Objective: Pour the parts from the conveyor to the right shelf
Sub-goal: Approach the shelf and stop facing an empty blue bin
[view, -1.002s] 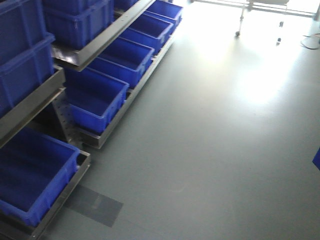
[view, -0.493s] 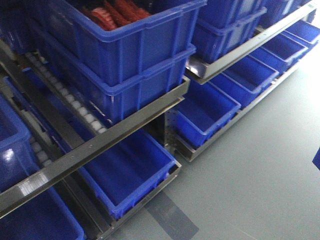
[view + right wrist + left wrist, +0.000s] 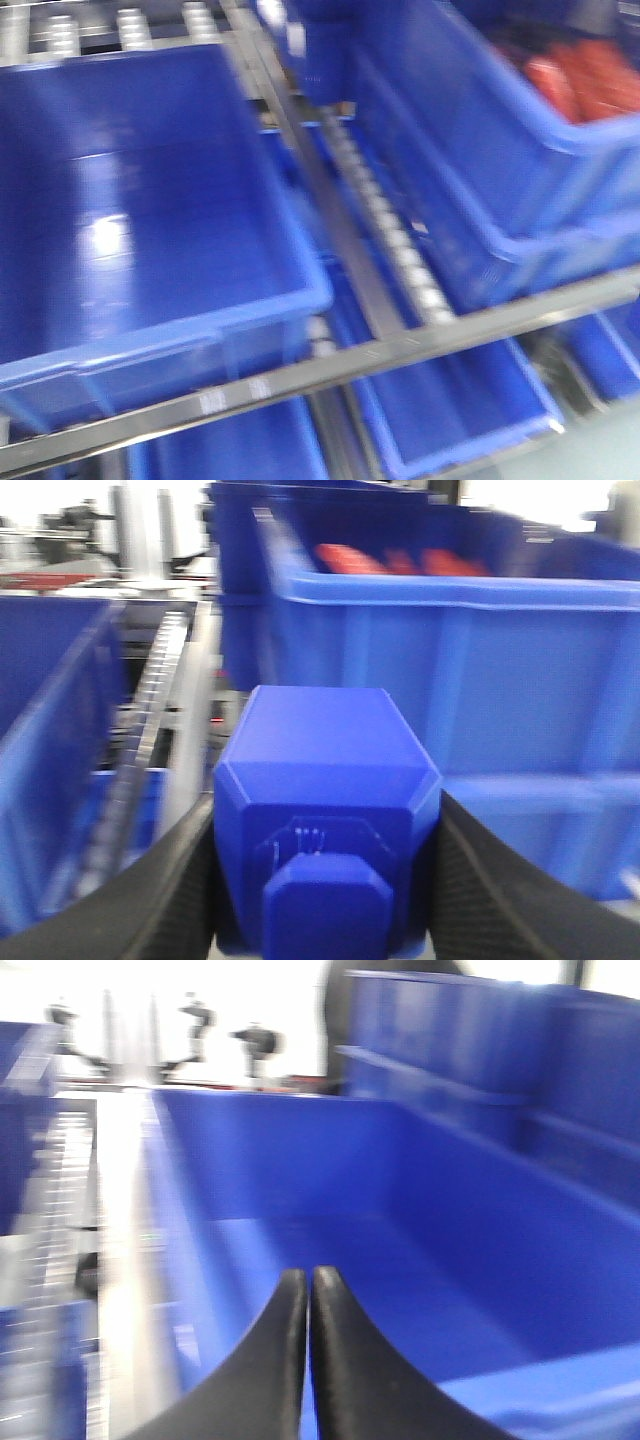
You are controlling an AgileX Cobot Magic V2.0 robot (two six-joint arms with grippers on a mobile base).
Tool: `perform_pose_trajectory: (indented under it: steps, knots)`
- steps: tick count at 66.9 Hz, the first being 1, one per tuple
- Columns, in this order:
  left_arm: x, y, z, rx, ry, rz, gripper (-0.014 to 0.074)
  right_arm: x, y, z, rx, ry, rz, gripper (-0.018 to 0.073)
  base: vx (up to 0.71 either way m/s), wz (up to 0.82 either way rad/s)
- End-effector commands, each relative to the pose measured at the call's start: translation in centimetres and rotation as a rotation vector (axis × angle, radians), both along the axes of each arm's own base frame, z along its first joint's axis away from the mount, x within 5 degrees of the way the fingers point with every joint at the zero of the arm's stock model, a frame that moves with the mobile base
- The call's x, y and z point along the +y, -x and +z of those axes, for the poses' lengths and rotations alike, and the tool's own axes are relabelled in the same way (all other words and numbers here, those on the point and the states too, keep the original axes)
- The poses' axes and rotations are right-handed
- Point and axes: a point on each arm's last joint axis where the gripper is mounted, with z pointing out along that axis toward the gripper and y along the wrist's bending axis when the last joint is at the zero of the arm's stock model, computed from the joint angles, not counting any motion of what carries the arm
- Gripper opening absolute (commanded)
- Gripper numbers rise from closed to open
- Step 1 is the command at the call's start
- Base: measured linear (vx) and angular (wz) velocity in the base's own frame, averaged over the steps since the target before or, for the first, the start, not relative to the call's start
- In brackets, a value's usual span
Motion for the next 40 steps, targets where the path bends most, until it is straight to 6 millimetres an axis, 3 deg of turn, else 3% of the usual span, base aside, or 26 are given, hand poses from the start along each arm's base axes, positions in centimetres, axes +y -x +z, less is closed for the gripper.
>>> perform_pose_trajectory:
  steps: [1, 20, 40]
  knots:
    - [-0.04, 0.02, -0.15, -0.061, 0.015, -0.006, -0.0006, 0.07, 0.14, 1.46, -0.092, 0.006, 0.007, -0.0004, 0.14, 0.80]
    - [-0.04, 0.02, -0.15, -0.061, 0.015, -0.006, -0.0006, 0.07, 0.14, 1.46, -0.092, 0.006, 0.007, -0.0004, 0.15, 0.64]
    - [-0.04, 0.02, -0.15, -0.061, 0.015, -0.006, -0.0006, 0.07, 0.14, 1.46, -0.092, 0.006, 0.007, -0.0004, 0.19, 0.26]
